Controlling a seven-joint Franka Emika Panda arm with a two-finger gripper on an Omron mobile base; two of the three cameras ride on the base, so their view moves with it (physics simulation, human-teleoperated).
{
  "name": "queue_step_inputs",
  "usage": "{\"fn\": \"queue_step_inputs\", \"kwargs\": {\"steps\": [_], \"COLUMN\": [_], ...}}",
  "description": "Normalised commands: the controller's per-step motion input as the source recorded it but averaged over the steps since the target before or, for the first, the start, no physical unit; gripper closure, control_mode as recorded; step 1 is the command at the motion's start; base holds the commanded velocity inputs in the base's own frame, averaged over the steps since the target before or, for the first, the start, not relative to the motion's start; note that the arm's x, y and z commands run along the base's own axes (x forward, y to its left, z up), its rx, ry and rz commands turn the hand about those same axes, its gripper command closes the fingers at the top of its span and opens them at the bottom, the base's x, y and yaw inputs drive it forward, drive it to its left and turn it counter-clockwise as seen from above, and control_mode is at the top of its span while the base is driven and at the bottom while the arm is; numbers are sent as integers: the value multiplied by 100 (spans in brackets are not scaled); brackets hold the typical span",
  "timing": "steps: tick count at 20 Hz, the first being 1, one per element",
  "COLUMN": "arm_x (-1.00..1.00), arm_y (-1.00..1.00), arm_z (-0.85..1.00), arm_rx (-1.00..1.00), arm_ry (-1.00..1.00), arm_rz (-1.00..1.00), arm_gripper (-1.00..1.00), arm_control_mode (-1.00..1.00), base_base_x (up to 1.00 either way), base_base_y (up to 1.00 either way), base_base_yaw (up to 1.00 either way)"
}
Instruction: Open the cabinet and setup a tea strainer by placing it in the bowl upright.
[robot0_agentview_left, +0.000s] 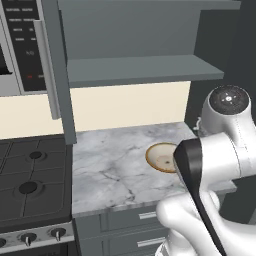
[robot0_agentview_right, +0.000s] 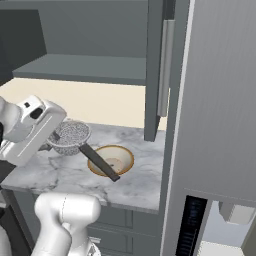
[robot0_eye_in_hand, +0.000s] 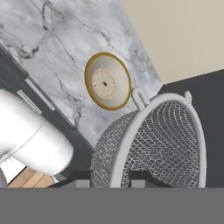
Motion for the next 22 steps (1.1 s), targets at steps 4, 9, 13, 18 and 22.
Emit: {"fn": "queue_step_inputs", "kwargs": {"steps": [4,9,13,18,22], "arm_x": [8,31,39,51,53], "arm_y": [-14,-4,-9,-6,0], "arm_z": [-63,-49,-41,-38,-46], "arm_rx": [0,0,4,6,5], "arm_ry": [-4,0,0,1,1], "arm_rz": [-7,-9,-7,-6,-6], "arm_gripper": [100,100,100,100,100], "arm_control_mode": [-100,-100,-100,-100,-100], "base_base_x": [0,0,0,0,0], "base_base_y": [0,0,0,0,0], "base_base_yaw": [0,0,0,0,0]}}
